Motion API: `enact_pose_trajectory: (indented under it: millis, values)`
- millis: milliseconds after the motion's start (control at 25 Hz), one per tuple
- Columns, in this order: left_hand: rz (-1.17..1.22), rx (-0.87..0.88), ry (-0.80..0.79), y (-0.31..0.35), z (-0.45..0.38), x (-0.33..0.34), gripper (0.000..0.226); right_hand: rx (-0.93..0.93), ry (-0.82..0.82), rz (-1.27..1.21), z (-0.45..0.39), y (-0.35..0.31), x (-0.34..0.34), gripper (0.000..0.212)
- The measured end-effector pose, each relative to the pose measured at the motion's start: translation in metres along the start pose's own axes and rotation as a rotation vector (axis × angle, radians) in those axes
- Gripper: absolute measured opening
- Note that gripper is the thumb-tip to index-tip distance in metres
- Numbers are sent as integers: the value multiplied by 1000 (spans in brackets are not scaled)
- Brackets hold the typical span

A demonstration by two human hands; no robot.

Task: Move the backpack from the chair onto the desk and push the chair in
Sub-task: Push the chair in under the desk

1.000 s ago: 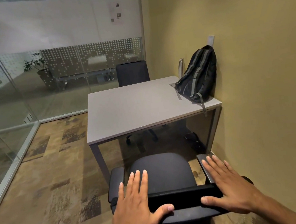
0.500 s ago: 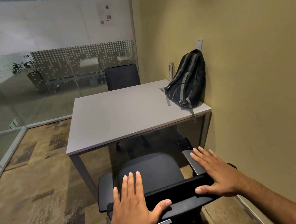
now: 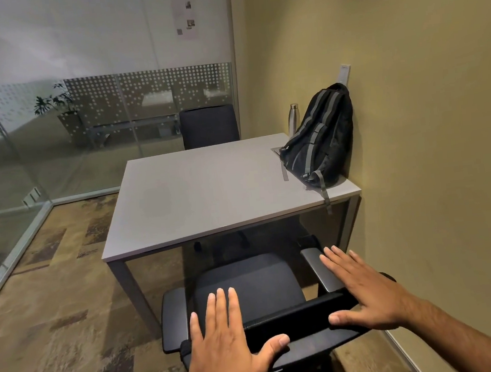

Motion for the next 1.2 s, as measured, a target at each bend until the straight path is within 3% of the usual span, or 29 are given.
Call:
enact_pose_trajectory:
  millis: [280, 640, 1200]
  values:
    - [47, -43, 72, 6, -10, -2, 134, 3, 89, -33, -8, 18, 1, 118]
    - [29, -65, 172, 3, -27, -5, 124, -4, 91, -109, -27, 27, -1, 123]
    - [44, -86, 173, 5, -133, -28, 136, -30, 102, -113, -121, 75, -28, 129]
Point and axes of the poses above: each hand's wrist, its own z-axis away from the middle knuckle, its own x-axis out of the palm, y = z × x, the point moved 4 cm from there along -z, towards the middle knuckle, and after that the axes turned 11 degrees about -z, right-handed, at the moved point
